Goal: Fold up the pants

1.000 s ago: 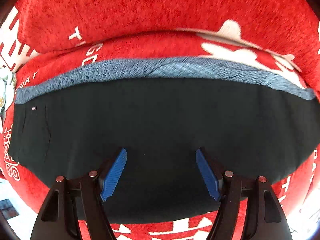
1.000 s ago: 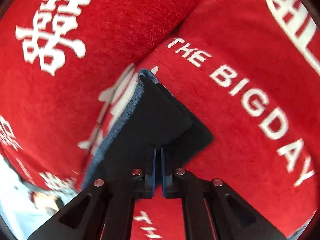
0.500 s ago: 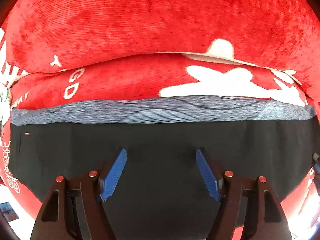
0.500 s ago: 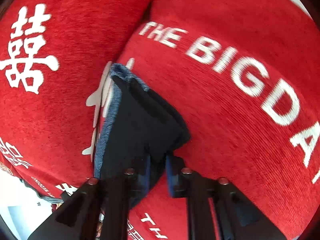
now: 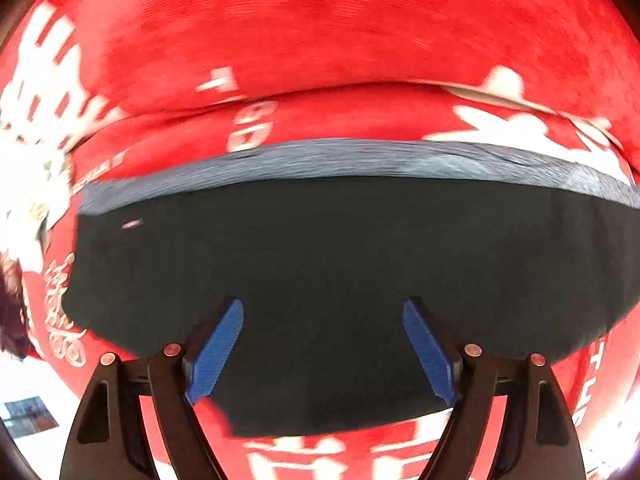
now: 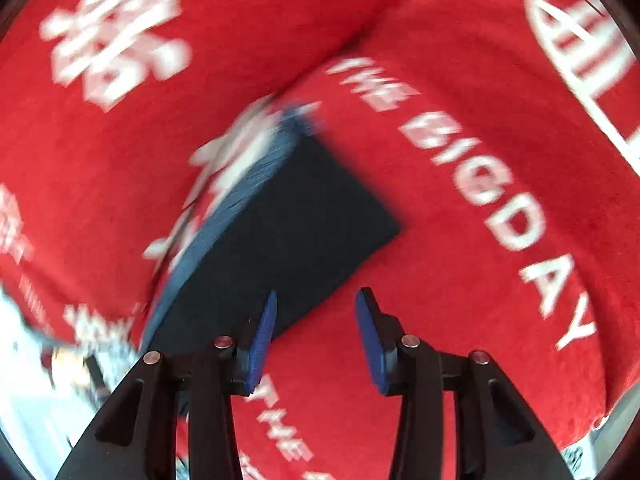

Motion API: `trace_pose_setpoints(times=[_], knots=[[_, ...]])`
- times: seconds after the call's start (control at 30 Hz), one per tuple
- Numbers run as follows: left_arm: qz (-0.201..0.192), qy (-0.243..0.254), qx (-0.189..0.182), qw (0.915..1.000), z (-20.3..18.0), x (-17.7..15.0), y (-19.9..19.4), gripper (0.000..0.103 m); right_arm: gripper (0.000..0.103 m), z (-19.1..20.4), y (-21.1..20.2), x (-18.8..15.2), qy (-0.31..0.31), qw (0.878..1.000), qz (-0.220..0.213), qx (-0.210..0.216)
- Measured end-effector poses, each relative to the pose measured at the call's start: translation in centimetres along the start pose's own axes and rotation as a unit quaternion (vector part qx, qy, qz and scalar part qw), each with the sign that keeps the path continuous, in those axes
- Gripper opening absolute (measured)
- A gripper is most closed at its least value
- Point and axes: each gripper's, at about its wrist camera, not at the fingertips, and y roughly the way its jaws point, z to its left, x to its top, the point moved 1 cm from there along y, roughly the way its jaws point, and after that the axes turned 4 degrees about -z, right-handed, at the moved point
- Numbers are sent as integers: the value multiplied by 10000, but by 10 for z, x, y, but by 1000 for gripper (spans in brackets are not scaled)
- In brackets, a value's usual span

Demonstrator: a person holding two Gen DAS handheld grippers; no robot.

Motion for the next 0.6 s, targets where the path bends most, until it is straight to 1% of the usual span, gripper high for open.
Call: trace_pose_setpoints(times=[0.07, 0.1, 0.13, 0.2, 0.23, 0.27, 0.33, 0.37, 0.43, 0.47, 0.5, 0.57, 0.6], knots=[[11, -146, 113, 9998, 29, -3, 0, 84, 46, 33, 14, -20, -271, 9989, 235, 286], [31, -187, 148, 9997, 39, 5, 2, 84, 46, 57, 28, -39, -400, 9961, 511, 590], [49, -207, 184, 9996, 50, 5, 5, 84, 46, 70, 44, -46, -449, 9931, 729, 808], [24, -148, 277, 9995, 73, 7, 14, 84, 46, 108, 78, -82, -552, 9834, 1230, 1217], [-13, -93, 348, 9993, 89, 7, 17, 84, 46, 123, 96, -100, -579, 9785, 1449, 1351], [-55, -53, 448, 9990, 101, 5, 20, 84, 46, 137, 114, -122, -551, 9734, 1679, 1460], [-77, -83, 600, 9981, 133, 6, 34, 84, 46, 163, 149, -160, -359, 9639, 2000, 1719], [-32, -151, 674, 9976, 153, 7, 46, 84, 46, 175, 167, -176, -252, 9608, 2088, 1805], [99, -213, 845, 9962, 182, 3, 65, 84, 46, 190, 185, -204, -63, 9575, 2184, 1884], [166, -223, 846, 9960, 194, -2, 74, 84, 46, 196, 195, -217, 92, 9557, 2222, 1929], [198, -233, 751, 9967, 205, -7, 83, 85, 46, 203, 212, -229, 310, 9534, 2261, 1971], [90, -315, 527, 9981, 213, -14, 81, 92, 46, 208, 233, -230, 518, 9525, 2249, 1985], [91, -333, 460, 9983, 215, -15, 82, 92, 46, 210, 239, -232, 602, 9530, 2221, 1972]])
